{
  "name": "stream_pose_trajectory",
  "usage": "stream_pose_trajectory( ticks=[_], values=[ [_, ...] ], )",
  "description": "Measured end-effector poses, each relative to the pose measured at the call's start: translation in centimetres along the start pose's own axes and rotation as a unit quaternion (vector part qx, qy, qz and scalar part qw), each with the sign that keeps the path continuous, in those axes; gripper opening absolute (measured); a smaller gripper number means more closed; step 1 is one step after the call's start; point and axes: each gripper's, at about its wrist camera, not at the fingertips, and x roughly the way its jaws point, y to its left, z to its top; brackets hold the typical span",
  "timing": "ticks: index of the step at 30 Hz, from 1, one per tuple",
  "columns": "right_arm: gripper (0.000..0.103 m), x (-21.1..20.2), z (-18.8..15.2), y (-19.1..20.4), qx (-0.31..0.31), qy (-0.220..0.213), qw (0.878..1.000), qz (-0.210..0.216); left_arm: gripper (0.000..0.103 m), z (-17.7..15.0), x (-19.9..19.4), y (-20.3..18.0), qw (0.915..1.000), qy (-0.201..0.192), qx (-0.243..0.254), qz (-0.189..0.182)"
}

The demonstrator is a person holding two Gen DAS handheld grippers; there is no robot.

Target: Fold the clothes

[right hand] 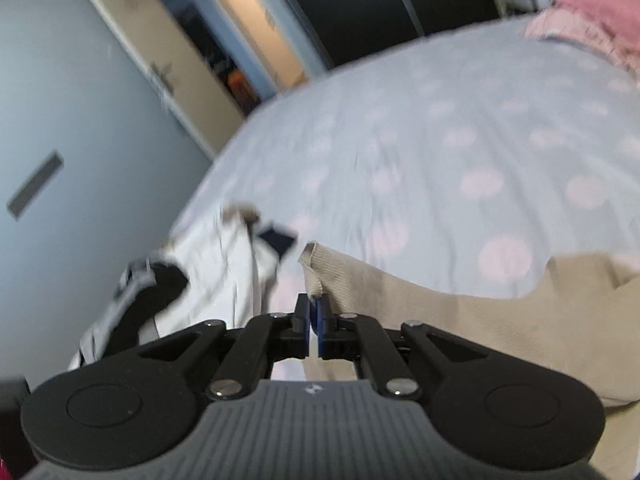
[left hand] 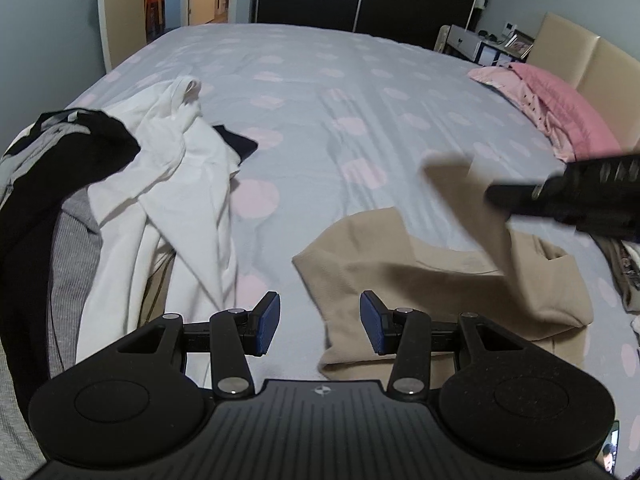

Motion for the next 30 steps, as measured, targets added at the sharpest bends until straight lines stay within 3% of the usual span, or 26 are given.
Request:
stream_pose_trajectory(
  ticks=[4,13,23,28,30],
  values=[
    [0.025,0.9,-1.2,0.1,-0.011,0.028,1.000,-0.002,0.042,-0.2,1.0,0.1,1.0000,0.007,-0.001,-0.005],
    [0.029,-2.6,0.4,-6.5,0.018,0.009,0.996,-0.081,0.042,-0.4,4.4,-2.3,0.9984,0.023,0.005,-0.051],
    [0.034,-8.0,-0.9,-16.7,0.033,0.007,0.982,-0.188,0.040,-1.3,8.4,-4.6,0.9967,0.073,0.016,-0.032],
    [0.034,-8.4,-3.0,-21.1,0.032,0.035,0.974,-0.223,0.038,-1.6,9.1,-4.0,0.9964,0.079,0.011,-0.030],
    [0.035,-8.1,-4.1,-22.4,0.028,0.052,0.972,-0.227,0.032,-1.6,9.2,-4.0,0.9965,0.077,0.011,-0.032]
  ],
)
